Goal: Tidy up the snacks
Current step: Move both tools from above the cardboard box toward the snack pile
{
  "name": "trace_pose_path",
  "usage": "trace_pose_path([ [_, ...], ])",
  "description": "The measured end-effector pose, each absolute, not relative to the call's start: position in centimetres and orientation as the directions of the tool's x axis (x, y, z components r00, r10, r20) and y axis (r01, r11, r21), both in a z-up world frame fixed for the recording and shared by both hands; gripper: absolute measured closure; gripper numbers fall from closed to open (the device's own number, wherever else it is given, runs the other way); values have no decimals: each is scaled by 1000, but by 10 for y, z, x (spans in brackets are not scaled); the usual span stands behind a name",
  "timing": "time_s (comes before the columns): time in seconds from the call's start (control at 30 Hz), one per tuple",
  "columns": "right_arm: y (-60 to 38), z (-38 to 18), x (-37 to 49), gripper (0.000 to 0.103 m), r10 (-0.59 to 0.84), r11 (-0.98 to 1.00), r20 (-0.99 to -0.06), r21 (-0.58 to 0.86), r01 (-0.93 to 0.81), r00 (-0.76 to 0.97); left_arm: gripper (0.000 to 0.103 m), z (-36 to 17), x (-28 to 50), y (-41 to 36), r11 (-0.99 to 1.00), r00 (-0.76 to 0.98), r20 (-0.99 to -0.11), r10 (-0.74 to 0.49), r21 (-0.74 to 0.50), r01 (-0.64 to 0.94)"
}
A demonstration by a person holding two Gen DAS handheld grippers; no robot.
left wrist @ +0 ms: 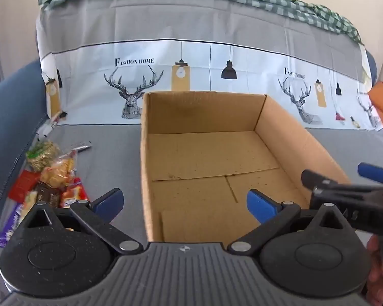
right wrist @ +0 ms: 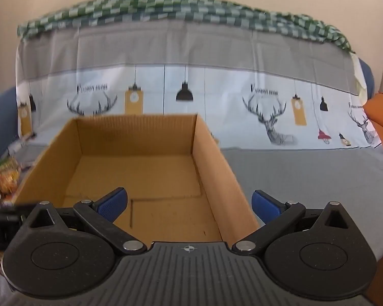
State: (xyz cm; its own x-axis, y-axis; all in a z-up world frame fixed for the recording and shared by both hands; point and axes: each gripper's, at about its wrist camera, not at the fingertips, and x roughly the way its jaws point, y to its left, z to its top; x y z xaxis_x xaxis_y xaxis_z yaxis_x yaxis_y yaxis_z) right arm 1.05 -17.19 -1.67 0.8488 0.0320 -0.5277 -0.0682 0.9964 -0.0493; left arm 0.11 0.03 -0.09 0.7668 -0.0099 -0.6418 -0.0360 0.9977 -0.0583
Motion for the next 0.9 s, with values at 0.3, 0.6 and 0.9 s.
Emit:
trace_pose_path([
  [0.3,-166,-19,16,1,25,995,-554,-64,-73,832,0,-6,4,-2,995,769,-639,-28,-91,-39],
  [0.6,-162,-21,17,1,39,994,-579,-59,-90,815,0,-3,4,-3,997,763,-645,-28,-72,-24],
  [0.9,-160,-21,16,1,47,994,-577,-57,-98,815,0,-3,3,-3,998,777,-627,-46,-56,13],
])
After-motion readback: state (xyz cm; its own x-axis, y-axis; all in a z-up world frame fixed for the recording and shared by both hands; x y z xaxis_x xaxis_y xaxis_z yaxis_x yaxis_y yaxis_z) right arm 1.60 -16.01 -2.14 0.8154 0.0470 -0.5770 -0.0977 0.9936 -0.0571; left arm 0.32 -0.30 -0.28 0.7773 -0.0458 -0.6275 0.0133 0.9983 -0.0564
